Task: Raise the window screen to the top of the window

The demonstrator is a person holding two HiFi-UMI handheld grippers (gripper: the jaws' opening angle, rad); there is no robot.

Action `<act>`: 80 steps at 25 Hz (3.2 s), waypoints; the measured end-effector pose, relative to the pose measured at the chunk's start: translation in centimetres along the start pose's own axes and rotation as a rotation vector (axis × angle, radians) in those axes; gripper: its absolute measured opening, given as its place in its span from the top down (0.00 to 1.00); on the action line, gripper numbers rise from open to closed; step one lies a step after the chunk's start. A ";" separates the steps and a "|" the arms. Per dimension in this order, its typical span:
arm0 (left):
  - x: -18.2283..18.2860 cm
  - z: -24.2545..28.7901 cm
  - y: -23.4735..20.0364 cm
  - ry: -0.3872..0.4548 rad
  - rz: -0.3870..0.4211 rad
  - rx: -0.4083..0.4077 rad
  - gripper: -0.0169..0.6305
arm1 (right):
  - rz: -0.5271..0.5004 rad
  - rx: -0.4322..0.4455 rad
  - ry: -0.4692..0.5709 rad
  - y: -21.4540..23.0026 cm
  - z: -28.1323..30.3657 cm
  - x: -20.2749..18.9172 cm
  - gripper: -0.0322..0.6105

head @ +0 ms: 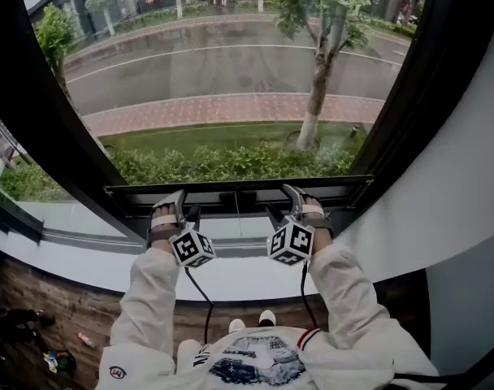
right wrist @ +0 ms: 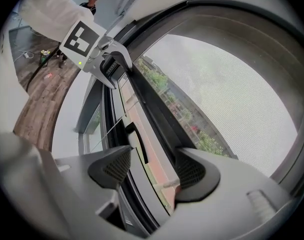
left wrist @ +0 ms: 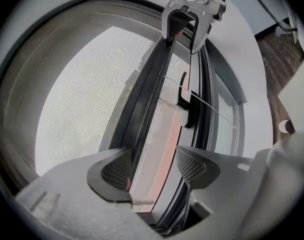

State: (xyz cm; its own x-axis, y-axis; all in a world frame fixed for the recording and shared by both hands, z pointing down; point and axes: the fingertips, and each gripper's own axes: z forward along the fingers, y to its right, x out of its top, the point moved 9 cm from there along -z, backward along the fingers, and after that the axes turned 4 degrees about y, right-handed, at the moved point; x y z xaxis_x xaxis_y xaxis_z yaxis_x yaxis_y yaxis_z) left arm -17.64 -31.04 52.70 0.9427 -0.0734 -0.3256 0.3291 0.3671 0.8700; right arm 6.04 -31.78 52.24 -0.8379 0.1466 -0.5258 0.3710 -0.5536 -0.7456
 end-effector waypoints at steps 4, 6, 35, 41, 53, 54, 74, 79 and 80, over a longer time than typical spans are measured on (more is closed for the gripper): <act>0.5 -0.3 -0.8 0.017 0.010 0.043 0.54 | -0.007 -0.041 0.015 0.9 -0.5 0.4 0.52; 0.8 -0.5 -1.5 0.027 0.020 0.071 0.54 | -0.016 -0.072 0.017 1.8 -1.0 1.0 0.52; 4.2 -3.8 -10.7 0.140 -0.014 0.312 0.54 | -0.090 -0.320 0.094 9.5 -4.3 6.3 0.53; 4.2 -6.0 -13.9 0.162 -0.007 0.357 0.54 | -0.103 -0.364 0.096 11.3 -6.3 9.6 0.53; 5.2 -7.7 -17.4 0.206 0.013 0.444 0.54 | -0.118 -0.452 0.142 14.2 -8.0 11.9 0.53; 5.3 -7.7 -17.7 0.210 0.013 0.454 0.54 | -0.112 -0.459 0.146 14.5 -8.3 12.1 0.53; 6.8 -9.0 -22.0 0.261 0.036 0.541 0.54 | -0.142 -0.570 0.193 18.0 -9.7 14.5 0.53; 7.1 -9.3 -23.8 0.274 0.041 0.579 0.54 | -0.145 -0.609 0.220 19.4 -9.9 15.6 0.53; 7.2 -9.4 -24.3 0.276 0.041 0.582 0.54 | -0.146 -0.613 0.223 19.8 -10.0 15.8 0.53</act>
State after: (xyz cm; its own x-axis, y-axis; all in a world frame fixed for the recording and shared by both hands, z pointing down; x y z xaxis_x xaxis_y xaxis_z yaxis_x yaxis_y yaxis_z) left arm -19.35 -31.79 25.75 0.9317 0.1997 -0.3033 0.3423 -0.2040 0.9172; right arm 4.10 -32.26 25.05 -0.8184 0.3869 -0.4250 0.4757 0.0411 -0.8786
